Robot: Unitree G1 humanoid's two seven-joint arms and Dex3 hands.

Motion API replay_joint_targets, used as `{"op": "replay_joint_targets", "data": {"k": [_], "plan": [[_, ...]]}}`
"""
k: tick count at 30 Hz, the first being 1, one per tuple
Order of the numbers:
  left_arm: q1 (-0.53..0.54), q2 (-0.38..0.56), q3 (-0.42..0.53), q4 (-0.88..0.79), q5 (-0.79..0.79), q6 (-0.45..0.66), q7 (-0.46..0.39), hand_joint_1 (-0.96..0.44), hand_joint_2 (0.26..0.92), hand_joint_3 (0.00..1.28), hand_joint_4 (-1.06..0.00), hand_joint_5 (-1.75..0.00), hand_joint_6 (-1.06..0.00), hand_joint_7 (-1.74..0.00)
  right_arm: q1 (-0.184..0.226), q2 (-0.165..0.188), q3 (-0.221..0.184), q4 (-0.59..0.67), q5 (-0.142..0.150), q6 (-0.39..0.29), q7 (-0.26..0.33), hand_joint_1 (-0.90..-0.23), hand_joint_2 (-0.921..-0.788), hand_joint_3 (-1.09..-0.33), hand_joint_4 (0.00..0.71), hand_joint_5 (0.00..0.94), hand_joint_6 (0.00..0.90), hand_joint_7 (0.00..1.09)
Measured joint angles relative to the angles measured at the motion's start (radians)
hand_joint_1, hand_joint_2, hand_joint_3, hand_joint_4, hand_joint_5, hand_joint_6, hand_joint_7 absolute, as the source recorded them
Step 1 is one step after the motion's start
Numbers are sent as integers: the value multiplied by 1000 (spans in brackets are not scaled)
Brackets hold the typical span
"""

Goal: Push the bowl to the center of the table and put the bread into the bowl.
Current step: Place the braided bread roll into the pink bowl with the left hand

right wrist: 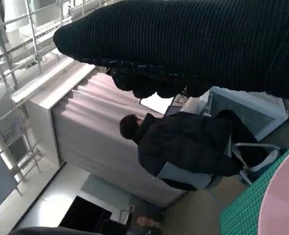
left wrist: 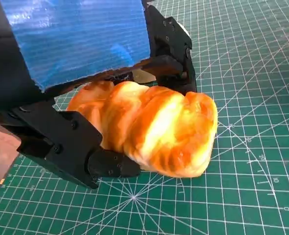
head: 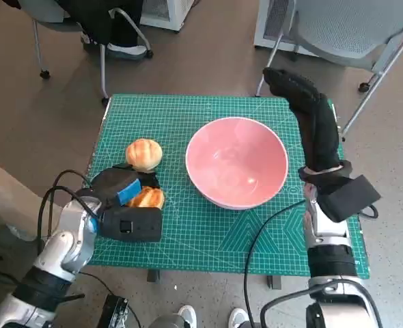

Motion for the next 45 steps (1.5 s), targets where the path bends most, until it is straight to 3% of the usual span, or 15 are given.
{"op": "replay_joint_targets", "data": {"k": [7, 13, 22, 36, 45], "plan": [[0, -2, 1, 2, -1, 0, 2, 1, 782, 326, -701, -1237, -607, -1164, 0, 0, 0, 0, 15, 0, 3, -709, -921, -866, 182, 3, 25, 418], [0, -2, 7, 1, -5, 1, -6, 1, 855, 200, -693, -1244, -602, -1138, 0, 0, 0, 0, 17, 0, 10, -710, -921, -867, 182, 2, 23, 421], [18, 0, 27, -51, -23, 4, -39, 1, 861, 176, -690, -1245, -631, -1107, 0, -1, 0, 0, 17, 0, 12, -711, -921, -866, 183, 2, 21, 425], [122, 59, 124, -294, -84, 2, -127, 2, 845, 169, -732, -1228, -689, -1015, 0, -3, 2, 0, 16, 4, 15, -714, -921, -865, 182, 1, 14, 428], [128, 101, 224, -475, -136, 2, -178, 3, 843, 166, -760, -1134, -664, -1104, 0, -3, 4, 1, 17, 13, 21, -721, -921, -864, 182, 1, 13, 430]]}}
